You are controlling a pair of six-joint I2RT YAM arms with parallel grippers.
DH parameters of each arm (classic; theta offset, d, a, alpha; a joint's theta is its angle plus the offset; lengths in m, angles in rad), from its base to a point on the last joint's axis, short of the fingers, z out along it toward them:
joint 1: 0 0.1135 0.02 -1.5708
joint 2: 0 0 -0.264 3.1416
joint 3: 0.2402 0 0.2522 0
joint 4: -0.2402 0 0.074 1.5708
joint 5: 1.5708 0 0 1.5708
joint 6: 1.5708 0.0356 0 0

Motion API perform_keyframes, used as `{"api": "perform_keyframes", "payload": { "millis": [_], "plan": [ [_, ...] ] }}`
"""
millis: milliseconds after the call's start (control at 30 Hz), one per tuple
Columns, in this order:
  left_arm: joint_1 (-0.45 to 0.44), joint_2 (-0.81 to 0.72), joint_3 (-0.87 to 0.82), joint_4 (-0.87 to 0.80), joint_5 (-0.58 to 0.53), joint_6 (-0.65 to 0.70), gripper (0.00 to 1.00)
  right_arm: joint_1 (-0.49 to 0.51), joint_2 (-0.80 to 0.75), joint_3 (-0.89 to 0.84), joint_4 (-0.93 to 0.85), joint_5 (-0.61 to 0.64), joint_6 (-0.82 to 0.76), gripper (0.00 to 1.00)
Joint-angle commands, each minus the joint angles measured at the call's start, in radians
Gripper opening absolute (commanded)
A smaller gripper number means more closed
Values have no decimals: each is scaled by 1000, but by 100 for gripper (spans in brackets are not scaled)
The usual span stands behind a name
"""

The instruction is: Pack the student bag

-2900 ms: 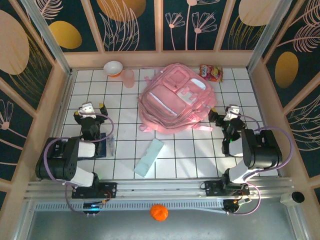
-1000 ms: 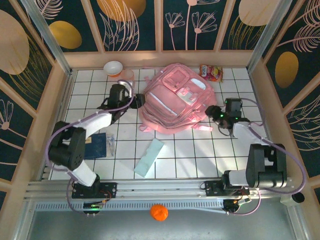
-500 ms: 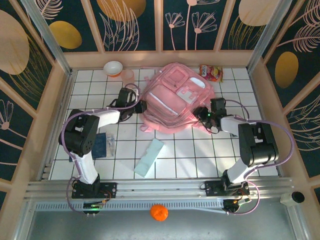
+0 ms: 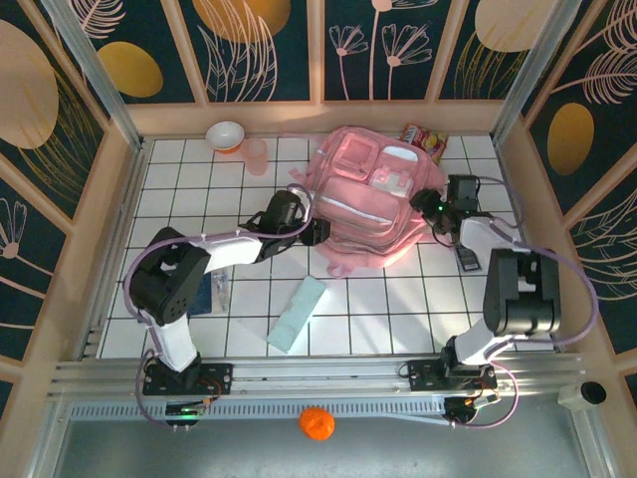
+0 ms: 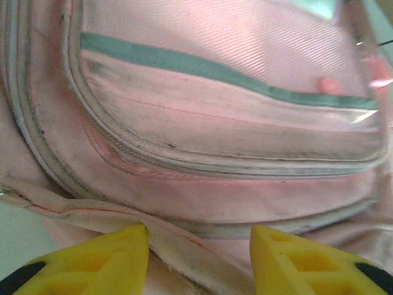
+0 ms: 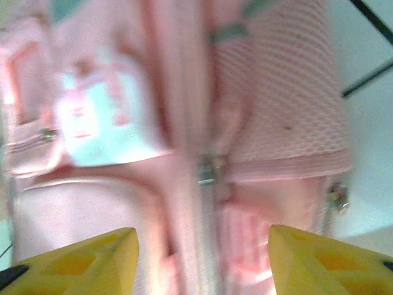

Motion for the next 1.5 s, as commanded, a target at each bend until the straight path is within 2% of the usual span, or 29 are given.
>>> {"api": "perform_keyframes", "payload": {
  "millis": [0, 100, 200, 333, 533, 700, 867, 967, 1100, 1233, 1333, 1467],
  "plan": [
    [-2, -166, -34, 15, -47, -3, 52, 73, -167, 50, -152, 62, -109, 59],
    [-1, -238, -54, -58, -99, 4, 57, 183, -281, 27, -238, 133, -129, 59],
    [-1, -274, -60, -130, -143, 67, 59, 314, -374, -26, -251, 145, -160, 61],
    [1, -309, -71, -157, -170, 74, 61, 494, -390, -44, -252, 220, -341, 62],
    [27, -341, -122, -138, -171, -24, 61, 623, -142, 123, -315, 275, -569, 66],
    [95, -406, -226, -58, -139, -116, 61, 642, 71, 216, -296, 380, -679, 70],
    [130, -437, -265, -50, -134, -125, 61, 636, 222, 298, -318, 260, -761, 70],
    [135, -444, -272, -55, -147, -116, 61, 635, 335, 369, -410, 231, -795, 61],
    [135, -438, -269, -55, -161, -78, 61, 635, 407, 407, -460, 249, -810, 23],
    [134, -424, -235, -60, -159, 18, 61, 615, 319, 375, -440, 185, -846, 0],
    [135, -400, -180, -86, -140, 118, 61, 575, 196, 334, -429, 82, -896, 0],
    [135, -377, -118, -98, -112, 235, 61, 546, 18, 240, -423, 22, -1004, 0]
  ]
}}
